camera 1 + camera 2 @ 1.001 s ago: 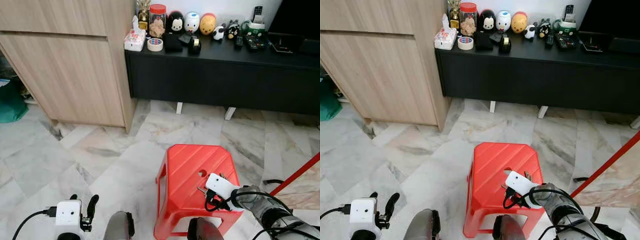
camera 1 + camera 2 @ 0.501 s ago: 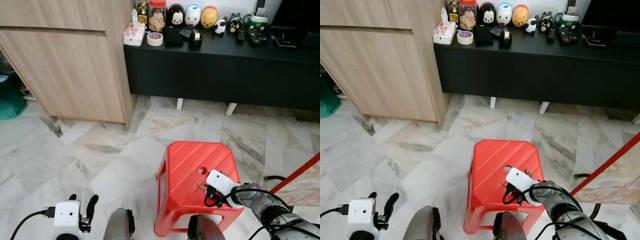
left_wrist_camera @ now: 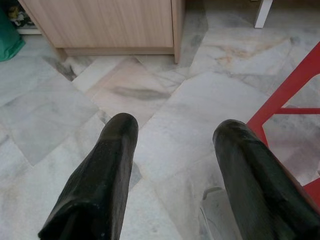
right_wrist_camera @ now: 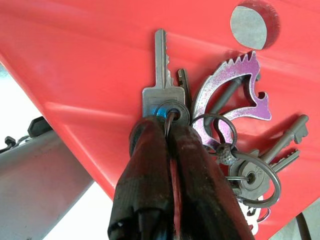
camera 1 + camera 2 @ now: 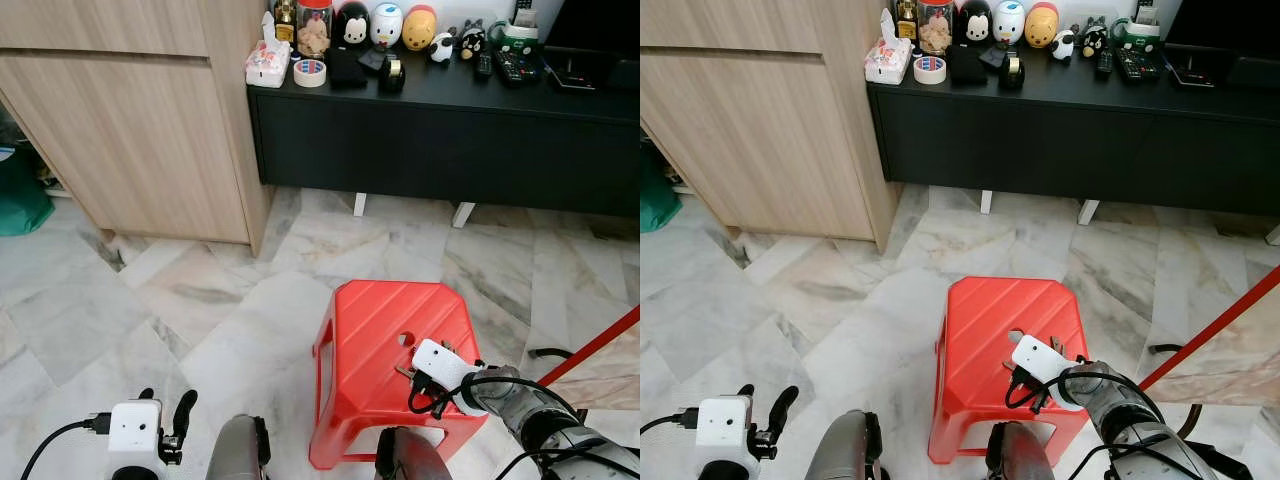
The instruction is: Hang keys on a hook
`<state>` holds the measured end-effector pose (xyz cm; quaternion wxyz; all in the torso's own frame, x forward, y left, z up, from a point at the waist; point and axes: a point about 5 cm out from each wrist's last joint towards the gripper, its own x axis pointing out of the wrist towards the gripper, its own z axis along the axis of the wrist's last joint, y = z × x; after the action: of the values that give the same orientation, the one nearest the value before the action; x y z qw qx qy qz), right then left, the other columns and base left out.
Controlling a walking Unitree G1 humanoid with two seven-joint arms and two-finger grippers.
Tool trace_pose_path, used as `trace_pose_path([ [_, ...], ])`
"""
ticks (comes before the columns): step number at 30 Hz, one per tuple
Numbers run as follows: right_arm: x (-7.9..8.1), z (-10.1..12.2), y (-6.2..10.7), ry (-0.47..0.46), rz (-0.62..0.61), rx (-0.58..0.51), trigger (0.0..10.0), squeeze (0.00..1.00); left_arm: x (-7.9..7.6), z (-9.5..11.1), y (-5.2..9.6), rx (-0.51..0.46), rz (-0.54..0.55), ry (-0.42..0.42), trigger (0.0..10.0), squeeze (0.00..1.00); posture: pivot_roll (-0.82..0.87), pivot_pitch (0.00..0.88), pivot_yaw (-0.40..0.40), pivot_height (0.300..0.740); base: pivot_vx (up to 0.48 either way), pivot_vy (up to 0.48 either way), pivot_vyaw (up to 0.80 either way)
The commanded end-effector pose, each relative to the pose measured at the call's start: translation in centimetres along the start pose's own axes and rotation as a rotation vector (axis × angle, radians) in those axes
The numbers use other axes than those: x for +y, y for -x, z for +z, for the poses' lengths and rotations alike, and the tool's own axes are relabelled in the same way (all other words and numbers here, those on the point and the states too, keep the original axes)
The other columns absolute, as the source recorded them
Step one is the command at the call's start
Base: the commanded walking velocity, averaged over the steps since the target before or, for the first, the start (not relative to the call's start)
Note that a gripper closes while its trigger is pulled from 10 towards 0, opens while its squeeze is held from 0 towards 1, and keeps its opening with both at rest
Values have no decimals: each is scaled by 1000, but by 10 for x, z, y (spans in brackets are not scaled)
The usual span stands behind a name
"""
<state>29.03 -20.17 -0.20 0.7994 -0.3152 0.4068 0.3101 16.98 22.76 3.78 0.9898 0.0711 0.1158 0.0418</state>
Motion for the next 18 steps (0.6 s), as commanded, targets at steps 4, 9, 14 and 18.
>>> trace_pose_path([
  [4,1,0,-1,-13,-10,0,0,0,2,-1,-1,16,7,-1,10000,0,186,159,-58,625,0,0,0],
  [9,-1,13,-3,-87,-63,-81,0,0,2,-2,-4,15,9,2,10000,0,178,149,-63,625,0,0,0],
  [14,0,24,-4,-177,-87,-171,0,0,1,-2,-7,11,11,7,10000,0,172,140,-66,625,0,0,0],
  [18,4,31,-5,-299,-104,-283,0,0,-2,-1,-11,4,9,13,10000,0,163,128,-70,625,0,0,0],
])
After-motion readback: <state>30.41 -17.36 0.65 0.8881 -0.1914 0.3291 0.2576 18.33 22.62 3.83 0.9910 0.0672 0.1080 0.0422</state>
